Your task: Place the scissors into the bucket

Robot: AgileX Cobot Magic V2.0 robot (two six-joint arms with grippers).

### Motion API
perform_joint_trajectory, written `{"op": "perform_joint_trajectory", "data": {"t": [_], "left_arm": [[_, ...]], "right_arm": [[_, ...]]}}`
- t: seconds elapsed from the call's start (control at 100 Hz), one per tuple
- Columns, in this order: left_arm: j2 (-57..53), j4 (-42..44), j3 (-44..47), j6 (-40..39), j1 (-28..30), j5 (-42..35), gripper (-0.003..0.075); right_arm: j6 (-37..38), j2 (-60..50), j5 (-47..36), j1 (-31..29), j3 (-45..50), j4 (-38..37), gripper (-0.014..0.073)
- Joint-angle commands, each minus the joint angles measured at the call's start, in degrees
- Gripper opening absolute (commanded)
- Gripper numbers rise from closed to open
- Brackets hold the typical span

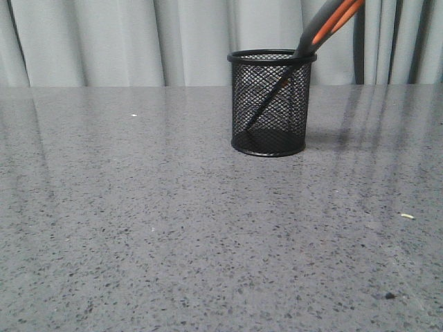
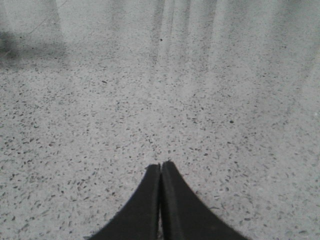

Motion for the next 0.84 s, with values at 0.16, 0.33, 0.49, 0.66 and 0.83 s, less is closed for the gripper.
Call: {"op": "perform_joint_trajectory", "data": {"t": [0.16, 0.33, 0.49, 0.66, 0.83], "left_arm": [[-1.59, -0.79, 2.32, -0.62, 0.06, -1.96, -0.0020], [-1.47, -0.79, 2.32, -0.62, 0.06, -1.96, -0.0020], [-1.47, -0.79, 2.32, -0.62, 0.06, -1.96, -0.0020], [-1.47, -0.79, 2.32, -0.62, 0.06, -1.96, -0.0020], [-1.47, -0.79, 2.32, -0.62, 0.06, -1.96, -0.0020]], "right_arm": [[-0.92, -2.92, -2.93, -0.12, 0.36, 0.59, -0.0045], [-0.92, -3.48, -4.24, -0.12, 0.36, 0.59, -0.0045], [-0.92, -3.48, -4.24, -0.12, 0.36, 0.59, -0.0045], [-0.92, -3.48, -4.24, -0.12, 0.36, 0.59, -0.0045], [-0.92, -3.48, -4.24, -0.12, 0.36, 0.59, -0.0045]]}}
